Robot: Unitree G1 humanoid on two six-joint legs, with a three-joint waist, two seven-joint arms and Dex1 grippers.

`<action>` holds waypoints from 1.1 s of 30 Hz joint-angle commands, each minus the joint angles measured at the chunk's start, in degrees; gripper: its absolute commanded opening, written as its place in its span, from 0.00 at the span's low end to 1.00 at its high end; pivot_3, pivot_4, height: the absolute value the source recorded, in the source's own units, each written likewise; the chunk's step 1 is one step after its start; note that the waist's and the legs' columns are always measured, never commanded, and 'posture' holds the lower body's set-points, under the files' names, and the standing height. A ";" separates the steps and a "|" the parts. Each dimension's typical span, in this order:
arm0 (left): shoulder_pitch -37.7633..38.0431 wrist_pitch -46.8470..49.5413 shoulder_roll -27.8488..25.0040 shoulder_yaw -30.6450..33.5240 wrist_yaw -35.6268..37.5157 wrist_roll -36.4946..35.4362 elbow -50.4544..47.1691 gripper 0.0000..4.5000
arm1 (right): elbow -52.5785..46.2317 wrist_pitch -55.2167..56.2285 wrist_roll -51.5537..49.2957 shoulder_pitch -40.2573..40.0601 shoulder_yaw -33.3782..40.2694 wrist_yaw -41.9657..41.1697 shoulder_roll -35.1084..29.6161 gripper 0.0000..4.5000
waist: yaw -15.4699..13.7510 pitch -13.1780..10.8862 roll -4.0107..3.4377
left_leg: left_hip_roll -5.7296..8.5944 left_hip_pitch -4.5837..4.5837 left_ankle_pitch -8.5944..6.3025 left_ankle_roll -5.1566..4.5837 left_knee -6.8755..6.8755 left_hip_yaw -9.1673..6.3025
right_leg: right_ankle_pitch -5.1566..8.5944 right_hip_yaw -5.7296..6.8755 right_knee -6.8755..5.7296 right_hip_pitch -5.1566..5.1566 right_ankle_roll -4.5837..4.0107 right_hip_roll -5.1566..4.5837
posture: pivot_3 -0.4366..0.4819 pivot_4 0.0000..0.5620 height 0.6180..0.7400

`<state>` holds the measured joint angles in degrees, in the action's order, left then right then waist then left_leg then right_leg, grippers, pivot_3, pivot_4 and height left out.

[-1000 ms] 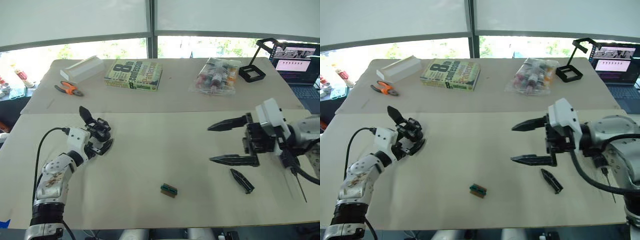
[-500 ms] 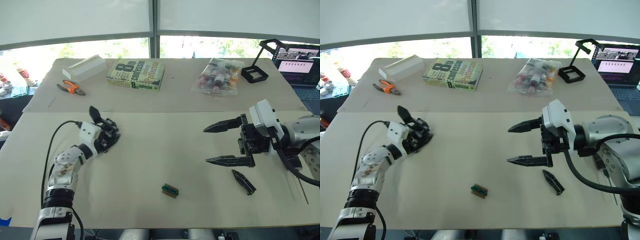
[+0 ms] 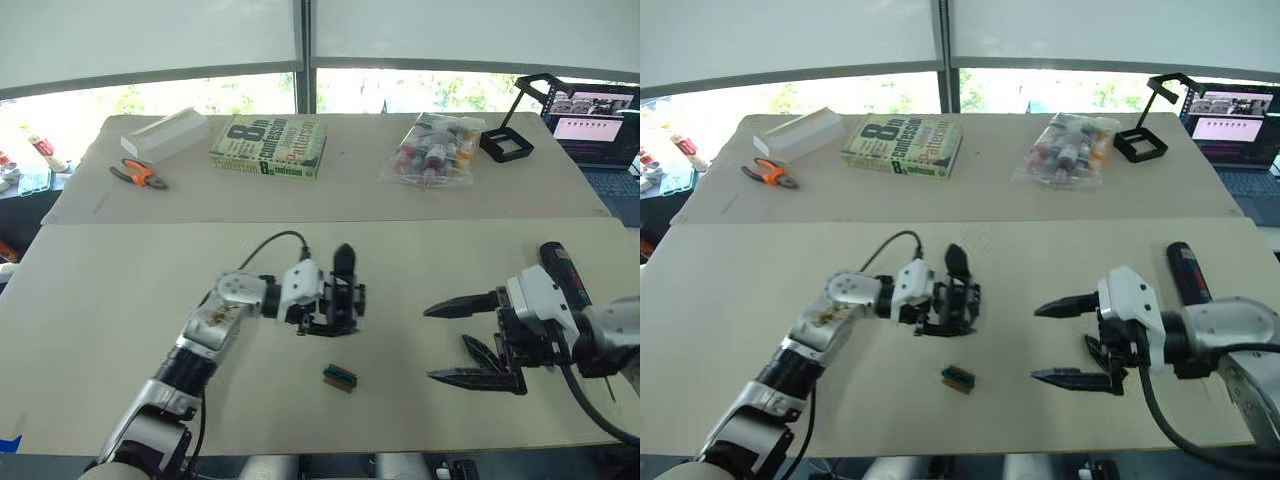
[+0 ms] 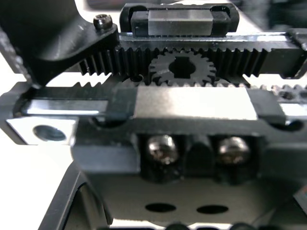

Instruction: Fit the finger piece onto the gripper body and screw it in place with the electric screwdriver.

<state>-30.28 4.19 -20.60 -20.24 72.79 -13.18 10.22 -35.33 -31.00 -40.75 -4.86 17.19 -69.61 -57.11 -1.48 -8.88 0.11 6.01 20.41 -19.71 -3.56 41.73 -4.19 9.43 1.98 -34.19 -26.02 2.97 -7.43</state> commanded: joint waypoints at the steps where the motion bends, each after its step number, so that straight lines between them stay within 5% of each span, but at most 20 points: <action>1: -3.70 -3.39 1.69 -0.16 1.84 0.37 3.10 0.54 | -4.33 0.08 -1.38 -2.59 4.36 2.02 0.62 1.00 | -0.08 -0.01 0.01 | -0.01 -0.01 0.01 0.00 0.00 0.00 | 0.00 0.00 -0.01 0.00 0.00 0.01 | 0.48 0.27 1.00; 17: -8.09 -9.10 6.23 0.93 -2.98 5.68 17.59 0.54 | -5.01 1.27 -1.21 -5.95 6.32 5.38 1.28 1.00 | -0.76 -0.01 0.02 | 0.02 0.00 0.02 -0.03 0.04 0.01 | -0.02 -0.01 0.01 -0.01 0.02 0.04 | 0.48 0.27 1.00; 20: -7.80 -8.78 5.30 1.25 -2.38 5.76 17.89 0.83 | -4.55 1.23 -1.07 -5.63 6.73 5.65 1.26 1.00 | -0.74 -0.01 0.01 | 0.02 0.00 0.02 -0.03 0.04 0.01 | -0.02 0.00 0.00 -0.01 0.02 0.04 | 0.48 0.27 1.00; 22: -6.81 -7.64 3.56 1.98 -1.65 5.34 15.95 0.98 | -4.43 0.99 -1.11 -5.74 7.87 5.71 0.88 1.00 | -0.73 -0.01 0.02 | 0.02 0.00 0.02 -0.03 0.04 0.01 | -0.02 -0.01 0.00 -0.01 0.02 0.04 | 0.48 0.27 1.00; 27: -1.39 -0.86 -3.05 4.94 0.36 1.80 5.00 0.98 | -4.07 -4.29 -3.34 -4.46 11.69 7.68 -2.32 1.00 | -0.45 0.00 -0.01 | 0.01 -0.06 0.02 -0.03 0.02 0.00 | -0.02 -0.08 -0.03 -0.03 0.02 0.06 | 0.48 0.27 1.00; 33: 5.68 14.64 -15.66 10.98 3.35 -8.30 -17.23 0.98 | -1.99 -25.79 -9.91 -0.44 16.92 16.22 -11.70 1.00 | -0.31 0.00 -0.01 | -0.01 -0.06 0.01 -0.03 0.00 -0.01 | -0.02 -0.22 -0.04 -0.09 0.01 0.11 | 0.48 0.27 1.00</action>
<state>-24.33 14.25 -34.88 -11.66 75.63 -17.35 -0.05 -37.53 -49.18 -46.82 -6.72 31.33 -57.45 -67.73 -1.80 -8.87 0.10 6.00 20.33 -19.70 -3.59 41.74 -4.23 9.41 1.76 -34.23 -26.09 2.98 -7.33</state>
